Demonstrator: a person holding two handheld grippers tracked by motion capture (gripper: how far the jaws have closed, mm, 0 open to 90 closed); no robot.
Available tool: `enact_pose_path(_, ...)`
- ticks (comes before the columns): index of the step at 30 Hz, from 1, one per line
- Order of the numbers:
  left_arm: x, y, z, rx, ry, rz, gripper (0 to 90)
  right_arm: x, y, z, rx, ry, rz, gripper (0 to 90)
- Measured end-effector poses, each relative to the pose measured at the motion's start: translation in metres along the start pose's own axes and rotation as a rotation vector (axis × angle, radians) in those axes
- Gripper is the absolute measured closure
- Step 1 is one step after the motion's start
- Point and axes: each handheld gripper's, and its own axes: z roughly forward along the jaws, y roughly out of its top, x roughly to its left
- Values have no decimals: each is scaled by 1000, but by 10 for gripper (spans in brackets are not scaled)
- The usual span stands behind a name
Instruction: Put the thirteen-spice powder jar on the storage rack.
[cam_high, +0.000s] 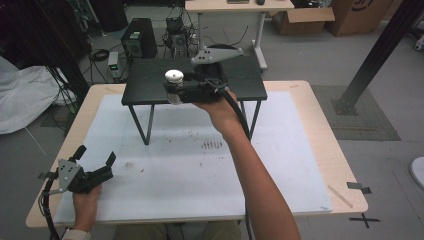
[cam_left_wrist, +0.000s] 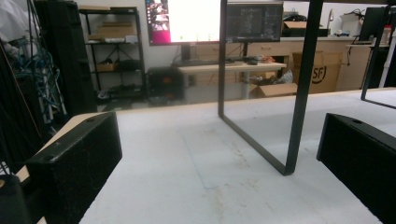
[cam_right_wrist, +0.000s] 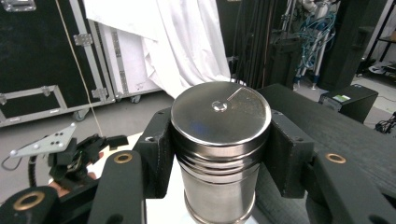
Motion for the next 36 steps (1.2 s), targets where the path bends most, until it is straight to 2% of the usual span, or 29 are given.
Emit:
enact_pose_path(7, 0, 0, 0, 0, 0, 0, 5, -10, 7, 5, -23, -13, 17, 490)
enact_pose_path(13, 0, 0, 0, 0, 0, 1, 4, -20, 14, 13, -24, -48, 20, 491)
enact_pose_path(19, 0, 0, 0, 0, 0, 0, 5, -31, 19, 22, -18, -106, 20, 490)
enact_pose_path(27, 0, 0, 0, 2, 0, 0, 4, -52, 18, 34, -15, -201, 56, 491)
enact_pose_path(36, 0, 0, 0, 2, 0, -3, 4, -69, 13, 53, 34, -273, 85, 491)
